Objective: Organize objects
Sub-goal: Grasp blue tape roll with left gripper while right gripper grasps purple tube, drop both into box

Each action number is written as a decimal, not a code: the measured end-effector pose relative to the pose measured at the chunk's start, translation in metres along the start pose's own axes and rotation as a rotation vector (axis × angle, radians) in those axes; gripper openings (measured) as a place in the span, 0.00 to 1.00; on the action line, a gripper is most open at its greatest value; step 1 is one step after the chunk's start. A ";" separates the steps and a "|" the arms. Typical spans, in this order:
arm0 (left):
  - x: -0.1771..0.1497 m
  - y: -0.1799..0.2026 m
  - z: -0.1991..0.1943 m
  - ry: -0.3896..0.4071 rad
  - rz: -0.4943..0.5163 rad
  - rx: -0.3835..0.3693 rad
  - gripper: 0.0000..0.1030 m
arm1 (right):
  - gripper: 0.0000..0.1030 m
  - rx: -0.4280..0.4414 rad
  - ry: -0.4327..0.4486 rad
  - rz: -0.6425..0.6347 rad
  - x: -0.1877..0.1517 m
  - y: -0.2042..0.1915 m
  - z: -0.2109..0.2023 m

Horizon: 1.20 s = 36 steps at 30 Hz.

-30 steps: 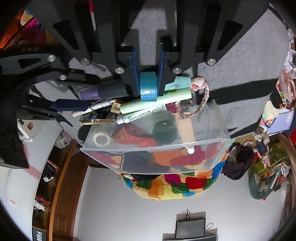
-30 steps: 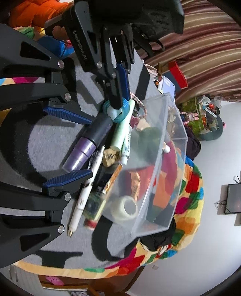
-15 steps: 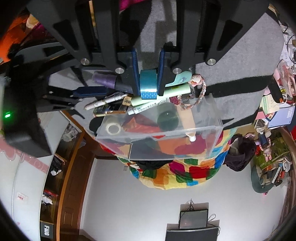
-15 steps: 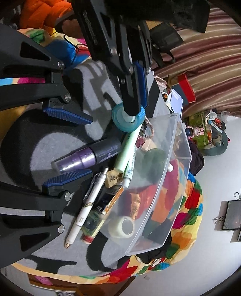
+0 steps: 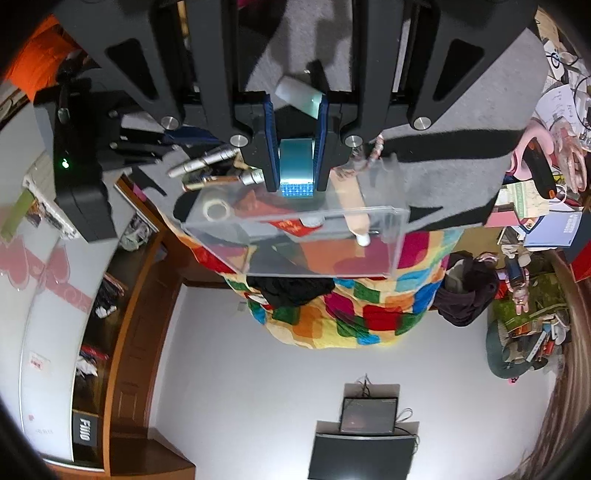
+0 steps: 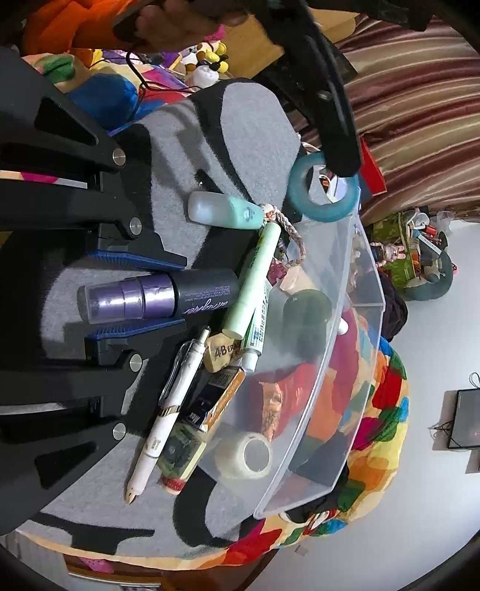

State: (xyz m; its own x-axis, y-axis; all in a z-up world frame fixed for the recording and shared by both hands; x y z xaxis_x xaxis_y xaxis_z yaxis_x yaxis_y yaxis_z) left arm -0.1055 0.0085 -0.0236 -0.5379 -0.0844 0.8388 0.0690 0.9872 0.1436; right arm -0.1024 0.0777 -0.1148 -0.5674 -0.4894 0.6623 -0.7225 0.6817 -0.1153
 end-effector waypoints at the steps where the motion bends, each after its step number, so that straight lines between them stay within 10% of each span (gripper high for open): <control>1: 0.002 -0.002 0.000 0.006 -0.005 0.003 0.17 | 0.23 0.002 0.007 0.007 0.001 0.001 -0.002; 18: 0.050 -0.037 0.021 0.087 -0.031 0.095 0.17 | 0.23 -0.075 0.240 0.147 0.084 0.042 -0.054; 36: 0.035 -0.063 0.097 -0.080 -0.101 0.072 0.17 | 0.23 -0.155 0.105 0.177 0.108 0.077 0.015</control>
State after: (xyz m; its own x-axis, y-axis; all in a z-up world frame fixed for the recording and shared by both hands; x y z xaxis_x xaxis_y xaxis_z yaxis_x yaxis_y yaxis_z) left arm -0.2098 -0.0436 -0.0544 -0.6046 -0.1755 0.7770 -0.0479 0.9817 0.1845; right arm -0.2251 0.0687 -0.0635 -0.6300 -0.3013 0.7158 -0.5413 0.8312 -0.1265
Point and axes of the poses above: each gripper's, at about its wrist camera, not at the fingertips, and z roughly the way its jaws point, y to its right, x to its top, the point moved 9 cm from there along z, roughly the way its jaws point, and after that the axes turned 2 degrees about y, right-handed, at the moved point
